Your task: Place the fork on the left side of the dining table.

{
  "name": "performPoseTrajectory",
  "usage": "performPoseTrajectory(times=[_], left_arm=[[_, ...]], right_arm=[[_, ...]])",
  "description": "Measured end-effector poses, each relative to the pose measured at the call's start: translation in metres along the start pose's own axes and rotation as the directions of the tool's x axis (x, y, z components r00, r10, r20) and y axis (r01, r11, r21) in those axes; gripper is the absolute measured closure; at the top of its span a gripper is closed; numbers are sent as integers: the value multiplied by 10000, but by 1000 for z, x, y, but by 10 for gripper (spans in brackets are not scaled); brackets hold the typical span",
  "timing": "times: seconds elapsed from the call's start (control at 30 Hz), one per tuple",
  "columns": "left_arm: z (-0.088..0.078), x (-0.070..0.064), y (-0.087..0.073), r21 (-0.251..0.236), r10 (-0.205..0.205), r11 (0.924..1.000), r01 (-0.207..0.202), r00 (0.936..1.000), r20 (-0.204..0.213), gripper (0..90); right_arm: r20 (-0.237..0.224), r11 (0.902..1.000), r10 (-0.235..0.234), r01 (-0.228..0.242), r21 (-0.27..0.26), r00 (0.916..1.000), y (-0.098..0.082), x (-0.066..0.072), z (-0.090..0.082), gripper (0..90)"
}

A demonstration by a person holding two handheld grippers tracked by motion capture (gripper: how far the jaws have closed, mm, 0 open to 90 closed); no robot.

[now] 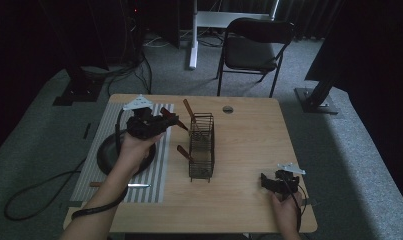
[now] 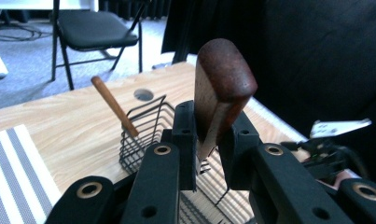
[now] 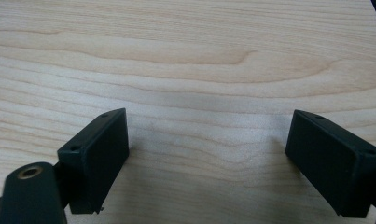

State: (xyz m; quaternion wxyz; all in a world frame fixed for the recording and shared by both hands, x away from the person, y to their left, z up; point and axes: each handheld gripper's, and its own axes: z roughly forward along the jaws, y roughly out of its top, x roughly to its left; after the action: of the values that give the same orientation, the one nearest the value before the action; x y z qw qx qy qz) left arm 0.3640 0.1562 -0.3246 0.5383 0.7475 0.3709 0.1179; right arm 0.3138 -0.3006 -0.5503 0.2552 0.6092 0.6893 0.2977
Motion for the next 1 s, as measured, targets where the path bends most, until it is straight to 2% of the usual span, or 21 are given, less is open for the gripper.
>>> performPoseTrajectory(times=[0.2, 0.4, 0.43, 0.47, 0.53, 0.6, 1.0], left_arm=[[-18, 7, 9, -163, 70, 9998, -77, 9990, -434, 778], [-29, 21, 12, -533, -415, 9979, 377, 9967, -704, 778], [-31, 26, 12, -493, -438, 9980, 386, 9931, -1091, 778], [-32, 28, 11, -496, -508, 9978, 448, 9906, -1268, 778], [-33, 33, 8, -487, -721, 9966, 660, 9882, -1350, 778], [-34, 37, 6, -436, -711, 9969, 649, 9846, -1595, 778], [-41, 76, -22, -521, -1454, 9891, 1378, 9697, -1964, 779]], right_arm=[[-3, 10000, 12, -12, -3, 10000, 0, 0, 0, 129], [-2, 10000, 13, -13, -3, 10000, 0, 0, 0, 129], [-1, 10000, 11, -11, -6, 10000, 0, 0, 0, 129], [-1, 10000, 14, -14, -7, 10000, 0, 0, 0, 129], [-2, 10000, 15, -15, -9, 10000, 0, 0, 0, 129], [-1, 10000, 16, -16, -15, 10000, 0, 0, 0, 129], [11, 10000, 5, -5, -13, 10000, 0, 0, 0, 129]])
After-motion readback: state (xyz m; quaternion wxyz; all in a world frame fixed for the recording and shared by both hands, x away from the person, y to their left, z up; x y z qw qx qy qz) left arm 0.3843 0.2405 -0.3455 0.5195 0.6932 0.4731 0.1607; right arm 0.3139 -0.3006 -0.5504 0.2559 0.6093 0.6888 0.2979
